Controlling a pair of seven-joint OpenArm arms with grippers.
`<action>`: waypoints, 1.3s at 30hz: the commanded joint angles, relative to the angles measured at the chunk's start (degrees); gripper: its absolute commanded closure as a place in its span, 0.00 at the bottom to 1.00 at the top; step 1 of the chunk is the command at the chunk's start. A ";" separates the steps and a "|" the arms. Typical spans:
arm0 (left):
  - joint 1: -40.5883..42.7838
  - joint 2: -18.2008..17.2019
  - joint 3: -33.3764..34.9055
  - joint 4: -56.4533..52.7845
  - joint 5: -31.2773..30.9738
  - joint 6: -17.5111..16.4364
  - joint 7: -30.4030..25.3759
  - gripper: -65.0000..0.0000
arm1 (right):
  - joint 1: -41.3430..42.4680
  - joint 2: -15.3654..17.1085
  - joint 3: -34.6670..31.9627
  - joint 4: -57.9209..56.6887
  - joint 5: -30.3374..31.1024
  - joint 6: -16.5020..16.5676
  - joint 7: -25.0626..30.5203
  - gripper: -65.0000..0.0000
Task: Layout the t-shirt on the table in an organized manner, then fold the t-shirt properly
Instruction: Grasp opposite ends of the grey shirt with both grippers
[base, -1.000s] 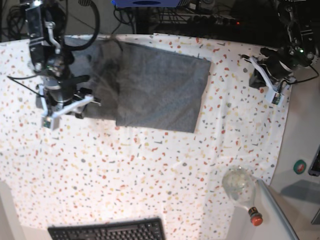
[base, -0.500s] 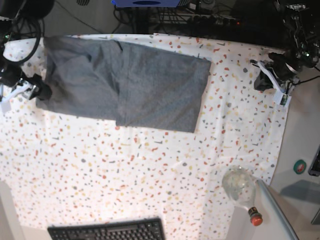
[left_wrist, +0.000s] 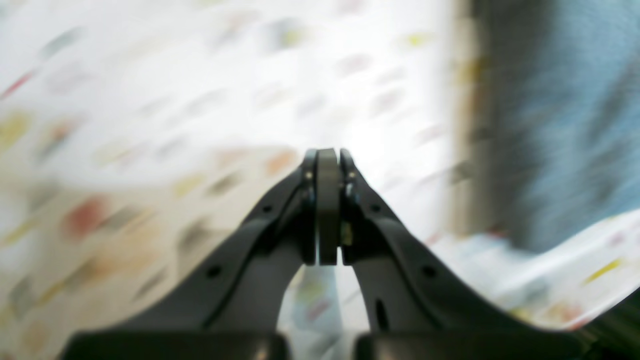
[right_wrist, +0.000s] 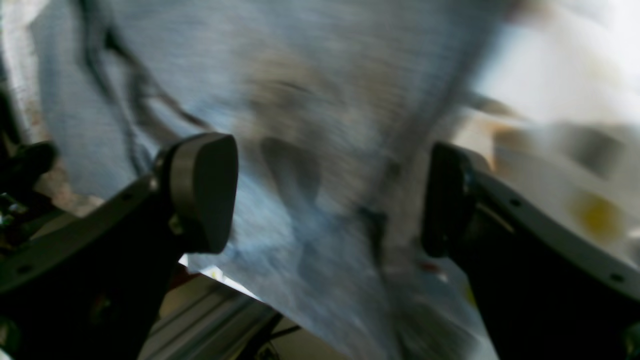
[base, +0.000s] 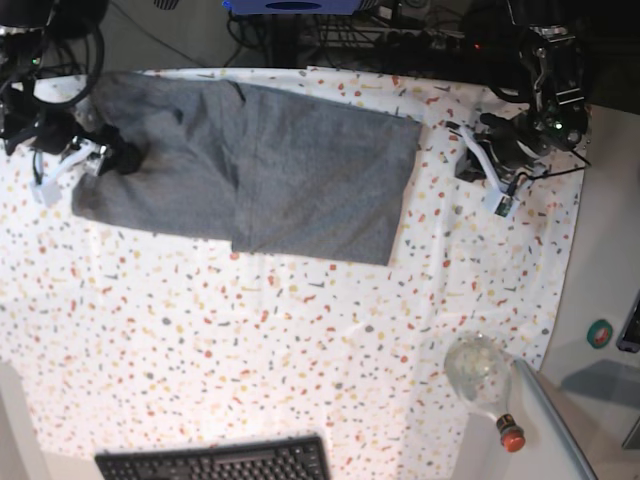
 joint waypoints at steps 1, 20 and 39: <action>-0.72 -0.68 0.00 0.50 0.07 -0.47 -1.83 1.00 | 0.10 0.75 -0.32 0.63 0.54 0.46 0.40 0.23; 2.36 0.63 12.66 0.67 -0.01 -0.47 -1.83 1.00 | 2.30 1.28 -3.13 -1.13 0.27 0.46 0.40 0.58; 5.79 1.78 14.95 1.11 -0.28 -0.47 -1.75 1.00 | 6.78 2.68 -3.57 -9.04 0.18 0.46 -0.48 0.62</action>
